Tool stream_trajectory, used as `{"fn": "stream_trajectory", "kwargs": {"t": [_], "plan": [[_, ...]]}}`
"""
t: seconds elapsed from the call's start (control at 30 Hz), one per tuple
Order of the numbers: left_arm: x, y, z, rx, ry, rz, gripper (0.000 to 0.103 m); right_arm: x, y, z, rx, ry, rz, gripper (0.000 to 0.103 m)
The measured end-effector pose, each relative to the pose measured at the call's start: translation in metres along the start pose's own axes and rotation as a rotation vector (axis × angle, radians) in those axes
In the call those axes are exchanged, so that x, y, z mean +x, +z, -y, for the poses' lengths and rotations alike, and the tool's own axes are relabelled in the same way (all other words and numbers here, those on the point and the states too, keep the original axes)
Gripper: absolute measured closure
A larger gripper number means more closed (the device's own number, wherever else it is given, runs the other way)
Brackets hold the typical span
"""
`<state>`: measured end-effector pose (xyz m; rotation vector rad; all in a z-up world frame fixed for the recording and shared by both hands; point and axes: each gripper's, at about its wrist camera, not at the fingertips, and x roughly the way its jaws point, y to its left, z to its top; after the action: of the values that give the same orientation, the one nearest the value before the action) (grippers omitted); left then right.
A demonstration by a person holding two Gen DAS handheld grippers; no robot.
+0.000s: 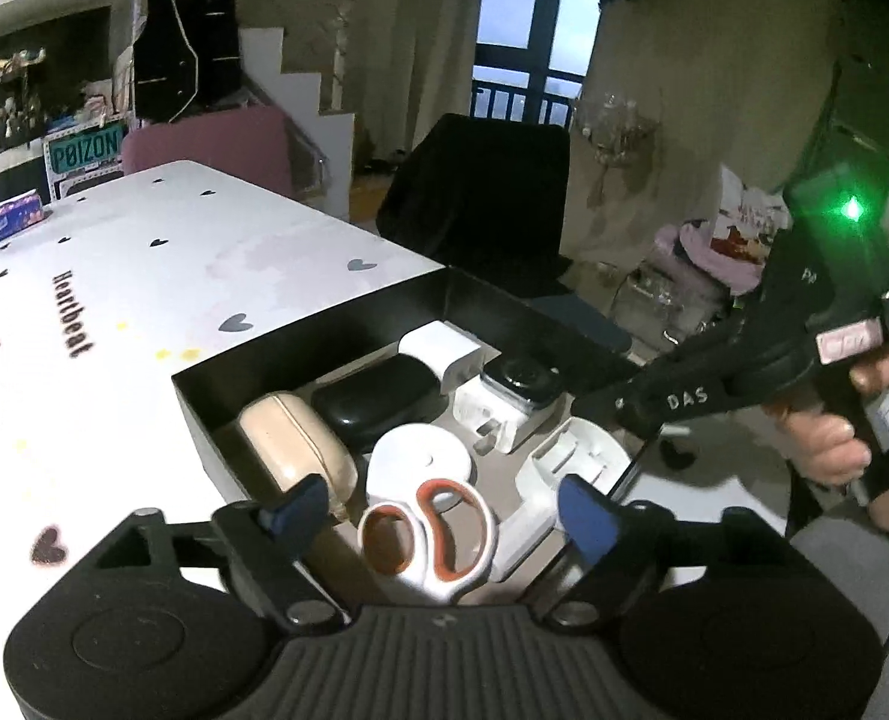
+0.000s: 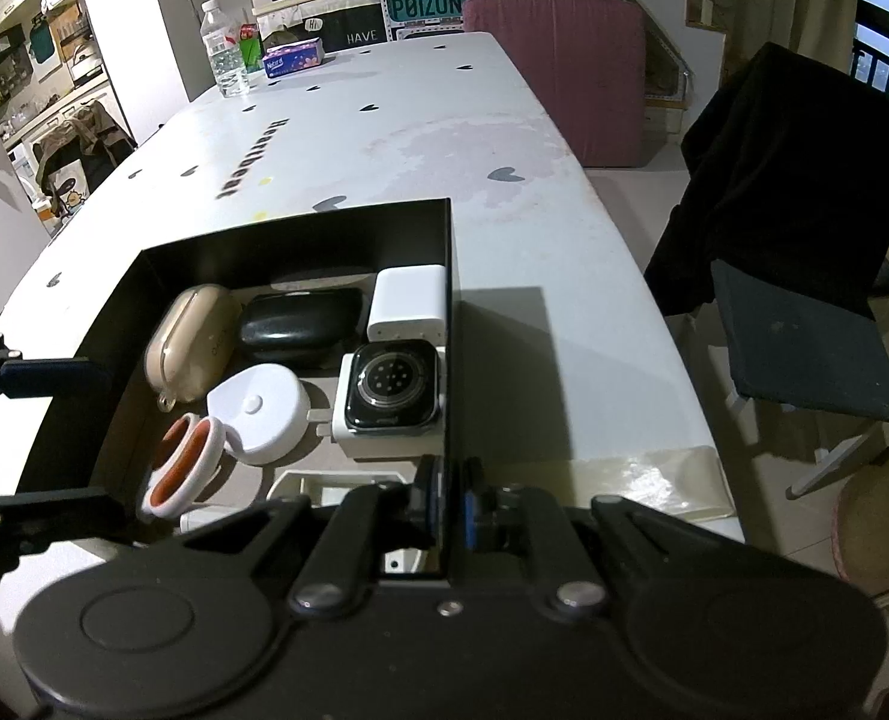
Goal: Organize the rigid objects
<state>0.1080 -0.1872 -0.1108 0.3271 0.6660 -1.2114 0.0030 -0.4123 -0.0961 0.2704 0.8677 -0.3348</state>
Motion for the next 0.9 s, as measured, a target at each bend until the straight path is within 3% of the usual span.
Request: {"fn": "stream_trajectory", "kwargs": {"t": [0.9], "plan": [[-0.02,0.005,0.016,-0.163,0.015,-0.009,0.0,0.0,0.0,0.0,0.0,0.0,0.0,0.094]]}}
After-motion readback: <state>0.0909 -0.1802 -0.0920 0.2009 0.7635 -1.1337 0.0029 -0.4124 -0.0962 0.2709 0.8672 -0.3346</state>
